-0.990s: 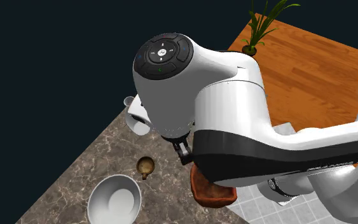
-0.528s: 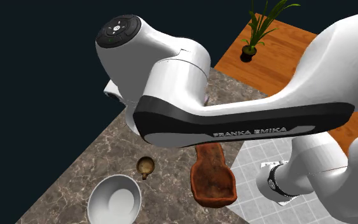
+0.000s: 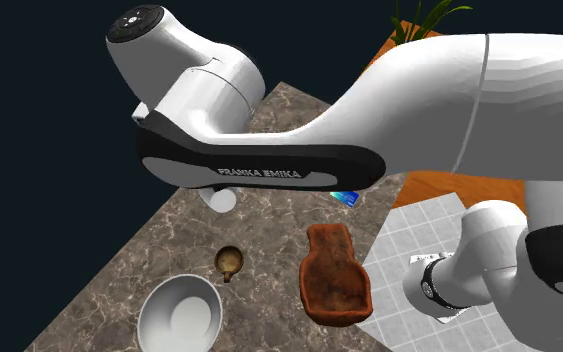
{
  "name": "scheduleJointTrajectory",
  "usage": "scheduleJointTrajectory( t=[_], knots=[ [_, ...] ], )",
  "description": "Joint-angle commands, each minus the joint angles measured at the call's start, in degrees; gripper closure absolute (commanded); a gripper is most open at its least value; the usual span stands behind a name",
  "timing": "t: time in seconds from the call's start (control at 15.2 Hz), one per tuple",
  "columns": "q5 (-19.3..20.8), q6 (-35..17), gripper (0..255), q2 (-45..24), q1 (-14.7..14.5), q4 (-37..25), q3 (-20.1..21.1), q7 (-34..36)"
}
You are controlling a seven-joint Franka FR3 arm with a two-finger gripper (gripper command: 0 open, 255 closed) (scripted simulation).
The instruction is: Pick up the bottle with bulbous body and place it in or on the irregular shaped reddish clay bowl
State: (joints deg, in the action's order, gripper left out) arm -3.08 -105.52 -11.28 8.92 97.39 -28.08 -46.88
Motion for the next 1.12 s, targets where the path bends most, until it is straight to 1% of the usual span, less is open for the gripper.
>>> scheduleJointTrajectory(
  t=[0.0, 0.2, 0.66, 1.06],
  knots=[
    [-2.7, 0.8, 0, -5.5, 2.0, -5.6, -0.3, -2.9],
    [-6.1, 3.2, 0, -13.0, 5.6, -14.8, 0.1, -6.0],
    [-6.4, -2.0, 0, -13.5, 5.4, -10.0, 0.5, -6.3],
    [-6.4, -2.4, 0, -13.6, 5.4, -9.7, 0.5, -6.3]
  ],
)
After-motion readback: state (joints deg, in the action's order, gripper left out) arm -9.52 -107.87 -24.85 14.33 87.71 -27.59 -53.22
